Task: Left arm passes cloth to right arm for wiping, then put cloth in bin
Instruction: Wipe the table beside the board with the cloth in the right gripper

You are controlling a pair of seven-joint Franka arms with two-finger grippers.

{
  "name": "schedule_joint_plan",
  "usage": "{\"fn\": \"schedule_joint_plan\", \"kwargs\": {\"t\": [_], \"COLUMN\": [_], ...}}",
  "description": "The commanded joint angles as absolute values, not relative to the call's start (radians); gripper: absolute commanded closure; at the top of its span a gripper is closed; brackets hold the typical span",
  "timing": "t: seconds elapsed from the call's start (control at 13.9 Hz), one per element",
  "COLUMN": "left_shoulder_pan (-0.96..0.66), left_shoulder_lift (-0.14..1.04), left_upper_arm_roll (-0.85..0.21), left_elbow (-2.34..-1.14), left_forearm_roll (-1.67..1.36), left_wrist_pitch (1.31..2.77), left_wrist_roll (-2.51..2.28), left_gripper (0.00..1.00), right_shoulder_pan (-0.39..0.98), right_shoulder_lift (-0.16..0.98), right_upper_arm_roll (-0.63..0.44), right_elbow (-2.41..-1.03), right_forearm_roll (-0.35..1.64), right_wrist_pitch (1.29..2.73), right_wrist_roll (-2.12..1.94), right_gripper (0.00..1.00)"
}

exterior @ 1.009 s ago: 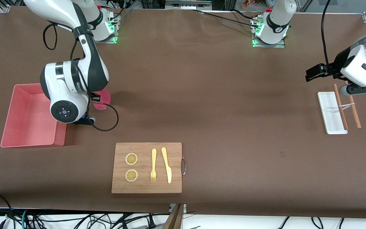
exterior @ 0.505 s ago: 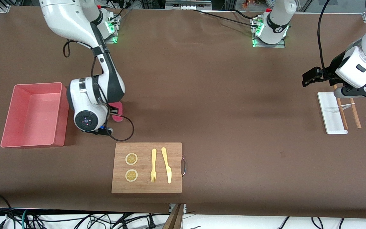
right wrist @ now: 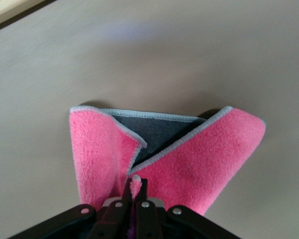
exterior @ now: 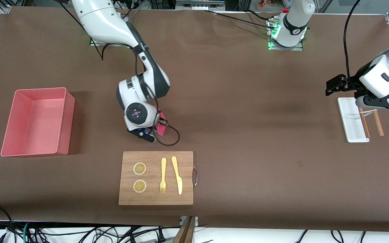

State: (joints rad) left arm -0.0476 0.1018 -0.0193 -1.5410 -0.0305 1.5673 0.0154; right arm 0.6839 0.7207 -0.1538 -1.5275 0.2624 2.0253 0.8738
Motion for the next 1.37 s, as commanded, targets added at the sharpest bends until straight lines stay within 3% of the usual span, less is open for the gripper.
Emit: {"fn": "schedule_joint_plan", "kwargs": {"t": [0.0,0.36,0.72,1.01,1.3], "left_shoulder_pan": [-0.049,-0.051,-0.038,-0.028,-0.025], "left_shoulder_lift": [-0.004,0.015,0.026,0.093,0.101], "left_upper_arm_roll": [-0.006,-0.05,-0.043,-0.038,-0.037], "left_elbow": [-1.681,-1.632,-1.606,-1.533,-1.519], "left_forearm_roll": [-0.006,-0.003,0.012,0.011,0.012], "left_wrist_pitch": [1.65,1.615,1.618,1.615,1.609], "left_wrist_roll": [0.098,0.087,0.097,0.087,0.087], "left_gripper": [0.0,0.0,0.0,0.0,0.0], "right_shoulder_pan": [0.676,0.641,0.467,0.365,0.345], "right_shoulder_lift": [0.721,0.722,0.729,0.723,0.719], "right_upper_arm_roll": [-0.097,-0.086,-0.09,-0.132,-0.245], "right_elbow": [-1.488,-1.476,-1.496,-1.493,-1.494], "right_forearm_roll": [0.279,0.265,0.258,0.18,0.158], "right_wrist_pitch": [2.056,2.043,1.991,1.896,1.823], "right_wrist_roll": [0.992,0.918,0.611,0.376,0.148], "right_gripper": [1.0,1.0,1.0,1.0,1.0]}}
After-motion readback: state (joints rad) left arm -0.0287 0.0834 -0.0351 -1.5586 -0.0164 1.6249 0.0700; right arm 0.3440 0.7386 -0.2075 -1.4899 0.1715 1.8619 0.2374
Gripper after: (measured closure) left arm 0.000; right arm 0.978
